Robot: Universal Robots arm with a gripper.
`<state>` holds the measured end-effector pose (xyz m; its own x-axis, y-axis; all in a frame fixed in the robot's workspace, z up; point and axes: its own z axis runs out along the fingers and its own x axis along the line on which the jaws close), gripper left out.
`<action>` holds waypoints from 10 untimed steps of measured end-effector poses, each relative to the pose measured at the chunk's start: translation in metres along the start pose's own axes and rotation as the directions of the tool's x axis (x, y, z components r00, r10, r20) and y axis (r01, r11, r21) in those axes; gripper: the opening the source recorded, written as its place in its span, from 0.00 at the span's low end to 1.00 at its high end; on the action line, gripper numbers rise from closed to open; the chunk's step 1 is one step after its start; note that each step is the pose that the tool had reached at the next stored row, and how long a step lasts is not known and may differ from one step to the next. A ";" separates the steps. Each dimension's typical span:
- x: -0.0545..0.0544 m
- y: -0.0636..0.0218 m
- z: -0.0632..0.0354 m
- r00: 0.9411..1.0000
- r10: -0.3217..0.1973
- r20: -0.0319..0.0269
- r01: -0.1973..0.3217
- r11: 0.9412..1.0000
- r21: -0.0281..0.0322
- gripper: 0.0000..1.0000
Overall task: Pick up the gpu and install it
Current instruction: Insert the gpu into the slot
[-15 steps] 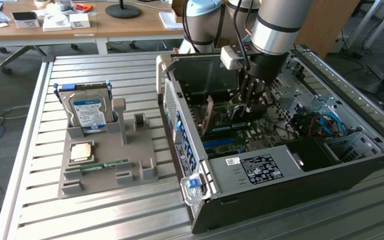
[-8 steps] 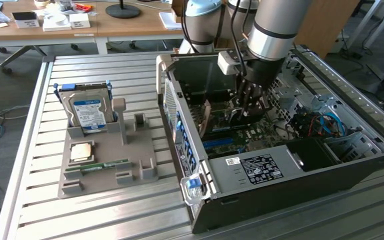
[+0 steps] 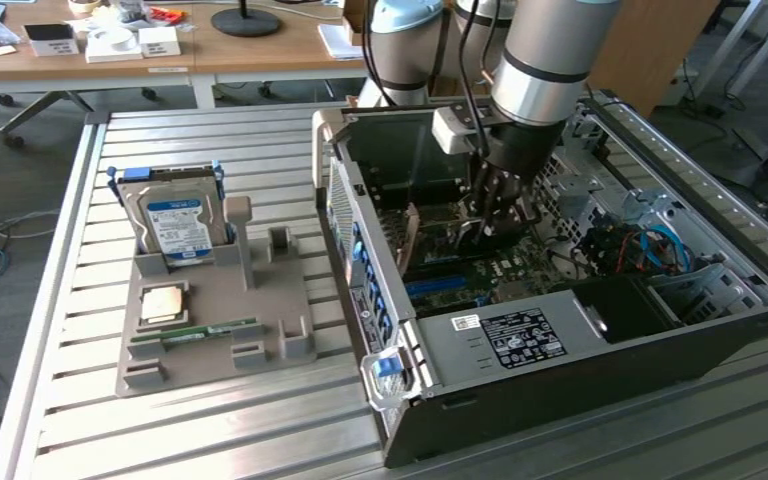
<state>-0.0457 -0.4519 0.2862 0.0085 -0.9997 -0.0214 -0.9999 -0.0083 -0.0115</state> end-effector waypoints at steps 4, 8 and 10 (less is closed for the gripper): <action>0.000 0.0005 0.0034 1.000 0.000 0.000 0.000 1.000 0.000 0.27; 0.000 0.0008 0.0068 1.000 0.000 0.000 0.000 1.000 0.000 0.27; 0.000 0.0009 0.0075 1.000 0.000 0.000 0.000 1.000 0.000 0.27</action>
<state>-0.0466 -0.4519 0.2787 0.0085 -0.9997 -0.0213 -0.9999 -0.0083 -0.0114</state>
